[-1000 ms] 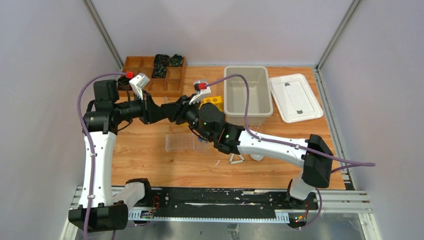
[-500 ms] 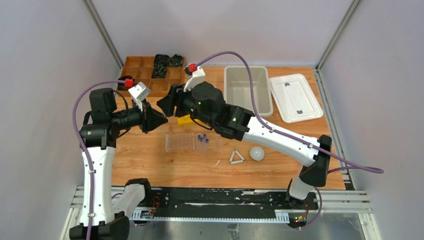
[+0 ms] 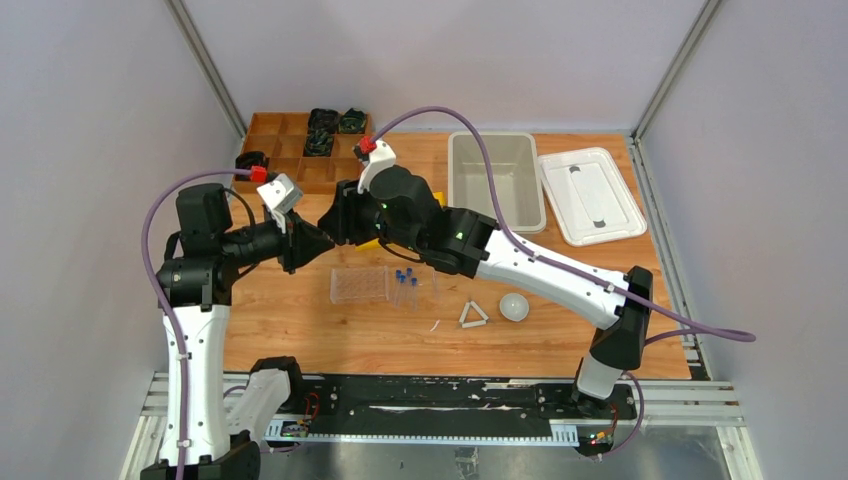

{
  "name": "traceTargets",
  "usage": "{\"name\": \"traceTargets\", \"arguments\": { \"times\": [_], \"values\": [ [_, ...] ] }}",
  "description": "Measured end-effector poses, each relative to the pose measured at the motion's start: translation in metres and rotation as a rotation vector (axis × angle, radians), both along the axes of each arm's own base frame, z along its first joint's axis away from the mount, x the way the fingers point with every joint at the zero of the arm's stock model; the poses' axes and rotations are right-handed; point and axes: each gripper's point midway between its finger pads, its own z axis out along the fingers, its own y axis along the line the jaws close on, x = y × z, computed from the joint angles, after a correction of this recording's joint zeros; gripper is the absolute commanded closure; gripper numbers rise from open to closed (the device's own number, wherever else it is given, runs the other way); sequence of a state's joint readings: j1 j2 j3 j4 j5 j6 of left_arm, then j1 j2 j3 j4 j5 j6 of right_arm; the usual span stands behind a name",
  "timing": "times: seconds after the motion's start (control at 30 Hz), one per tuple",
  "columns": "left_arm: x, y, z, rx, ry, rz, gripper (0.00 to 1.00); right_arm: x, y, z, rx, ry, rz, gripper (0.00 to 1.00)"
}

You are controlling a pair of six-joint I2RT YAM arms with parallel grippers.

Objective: Organize the chemistry lab equipment

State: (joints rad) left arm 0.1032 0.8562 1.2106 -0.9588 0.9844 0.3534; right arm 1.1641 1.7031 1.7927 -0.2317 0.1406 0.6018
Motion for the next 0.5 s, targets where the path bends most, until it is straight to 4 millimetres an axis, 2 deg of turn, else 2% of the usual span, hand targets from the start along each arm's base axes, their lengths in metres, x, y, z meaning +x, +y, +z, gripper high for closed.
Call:
{"name": "traceTargets", "arguments": {
  "times": [0.13,0.17,0.27,0.3,0.33,0.37,0.47,0.5],
  "values": [
    [-0.001,0.0,0.0,0.004,-0.008,-0.002,0.93,0.001,0.001,0.001,0.001,0.001,0.004,0.6],
    [-0.001,0.0,0.0,0.004,-0.008,-0.002,0.93,0.002,0.002,0.001,0.001,0.002,0.004,0.63],
    [0.0,0.001,-0.002,0.005,-0.003,0.001,0.93,0.005,0.005,0.001,0.001,0.003,0.008,0.78],
    [0.001,0.001,-0.003,0.006,0.0,0.003,0.9,0.005,0.009,0.0,0.0,-0.001,0.017,0.89],
    [0.002,0.001,-0.004,0.007,0.006,0.005,0.85,0.005,0.009,0.0,-0.001,-0.001,0.017,0.93],
    [0.003,0.002,-0.005,0.008,0.009,0.006,0.71,0.005,0.008,0.0,-0.006,-0.006,0.018,0.97],
    [0.004,0.002,-0.006,0.006,0.016,0.011,0.07,0.008,0.007,-0.002,-0.018,-0.019,0.013,1.0],
    [0.005,0.002,-0.006,0.01,0.012,0.012,0.01,0.01,0.005,-0.002,-0.026,-0.028,0.008,1.0]
  ]
}}
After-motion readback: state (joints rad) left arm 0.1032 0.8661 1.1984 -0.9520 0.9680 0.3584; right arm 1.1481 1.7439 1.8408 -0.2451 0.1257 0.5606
